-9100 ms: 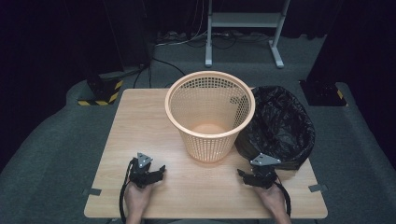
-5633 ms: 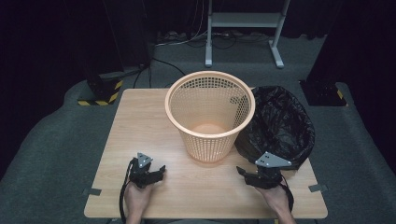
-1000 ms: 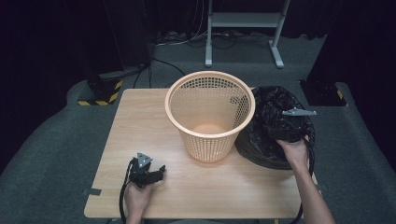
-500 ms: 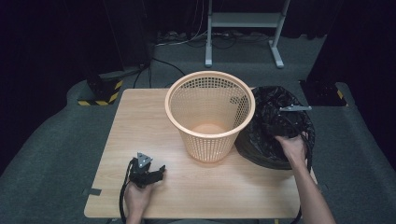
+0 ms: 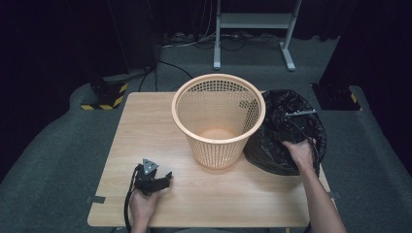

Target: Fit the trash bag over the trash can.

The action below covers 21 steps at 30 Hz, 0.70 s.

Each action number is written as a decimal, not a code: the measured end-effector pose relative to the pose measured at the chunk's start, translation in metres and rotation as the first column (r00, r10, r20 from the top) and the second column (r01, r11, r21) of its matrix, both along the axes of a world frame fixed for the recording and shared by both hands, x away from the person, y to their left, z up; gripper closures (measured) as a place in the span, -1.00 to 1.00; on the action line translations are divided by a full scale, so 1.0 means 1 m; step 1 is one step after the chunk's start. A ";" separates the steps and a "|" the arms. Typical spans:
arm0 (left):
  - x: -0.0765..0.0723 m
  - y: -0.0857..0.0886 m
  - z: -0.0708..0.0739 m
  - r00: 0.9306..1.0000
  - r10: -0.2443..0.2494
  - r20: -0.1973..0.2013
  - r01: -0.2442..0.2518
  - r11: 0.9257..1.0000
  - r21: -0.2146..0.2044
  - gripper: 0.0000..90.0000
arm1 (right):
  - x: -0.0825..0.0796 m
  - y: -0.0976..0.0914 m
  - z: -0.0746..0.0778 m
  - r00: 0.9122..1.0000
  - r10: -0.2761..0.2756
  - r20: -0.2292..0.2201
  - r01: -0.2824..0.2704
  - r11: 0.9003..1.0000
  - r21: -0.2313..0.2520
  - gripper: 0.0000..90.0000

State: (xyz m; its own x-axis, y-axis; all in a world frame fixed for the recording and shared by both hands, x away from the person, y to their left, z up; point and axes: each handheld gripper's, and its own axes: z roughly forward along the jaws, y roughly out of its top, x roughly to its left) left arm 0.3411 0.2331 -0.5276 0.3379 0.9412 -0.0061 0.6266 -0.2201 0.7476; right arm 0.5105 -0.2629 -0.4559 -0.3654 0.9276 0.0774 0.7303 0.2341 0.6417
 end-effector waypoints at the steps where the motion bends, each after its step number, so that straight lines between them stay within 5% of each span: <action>1: 0.000 0.000 0.000 1.000 0.000 0.000 0.000 1.000 0.000 -0.42 | 0.001 0.000 -0.002 1.000 -0.001 -0.005 0.001 1.000 -0.006 -0.70; 21: 0.000 0.000 0.000 1.000 -0.003 0.001 0.003 1.000 0.001 -0.40 | 0.017 0.007 -0.035 0.991 -0.015 -0.132 0.006 0.998 -0.069 -0.70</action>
